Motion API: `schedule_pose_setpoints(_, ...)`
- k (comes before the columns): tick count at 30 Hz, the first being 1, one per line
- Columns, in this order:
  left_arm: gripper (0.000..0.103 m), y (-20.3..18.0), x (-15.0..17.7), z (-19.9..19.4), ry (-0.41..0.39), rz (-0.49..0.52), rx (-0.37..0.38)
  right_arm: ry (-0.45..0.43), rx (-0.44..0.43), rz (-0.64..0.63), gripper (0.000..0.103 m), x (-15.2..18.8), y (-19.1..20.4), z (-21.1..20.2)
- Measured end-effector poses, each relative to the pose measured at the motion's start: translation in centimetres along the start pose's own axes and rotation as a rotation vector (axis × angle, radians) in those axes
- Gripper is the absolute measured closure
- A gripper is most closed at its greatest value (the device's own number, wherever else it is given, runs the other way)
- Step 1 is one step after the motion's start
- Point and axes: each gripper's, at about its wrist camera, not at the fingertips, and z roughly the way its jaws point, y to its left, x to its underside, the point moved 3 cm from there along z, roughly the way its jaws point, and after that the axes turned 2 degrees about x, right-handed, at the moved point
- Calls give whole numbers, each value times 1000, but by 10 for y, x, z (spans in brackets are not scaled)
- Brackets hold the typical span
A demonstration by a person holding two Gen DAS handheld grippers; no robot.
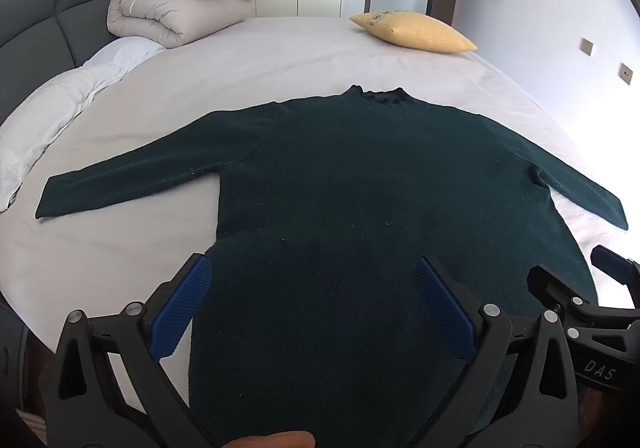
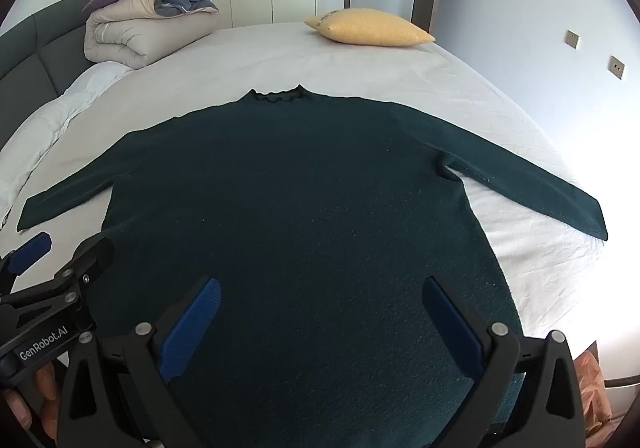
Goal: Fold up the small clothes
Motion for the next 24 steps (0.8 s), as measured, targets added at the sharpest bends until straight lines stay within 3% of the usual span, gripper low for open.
schedule_pose_setpoints(9, 0, -11, -11, 6, -6, 2, -11, 3, -5, 3, 0, -3, 2, 4)
schedule_pose_setpoints(11, 0, -2, 1, 2, -8, -10, 14, 4, -4, 2, 0, -3, 1, 5)
schedule_pose_setpoints(24, 0, 0, 2, 3, -6, -16, 25, 8, -4, 2, 0, 5, 3, 3)
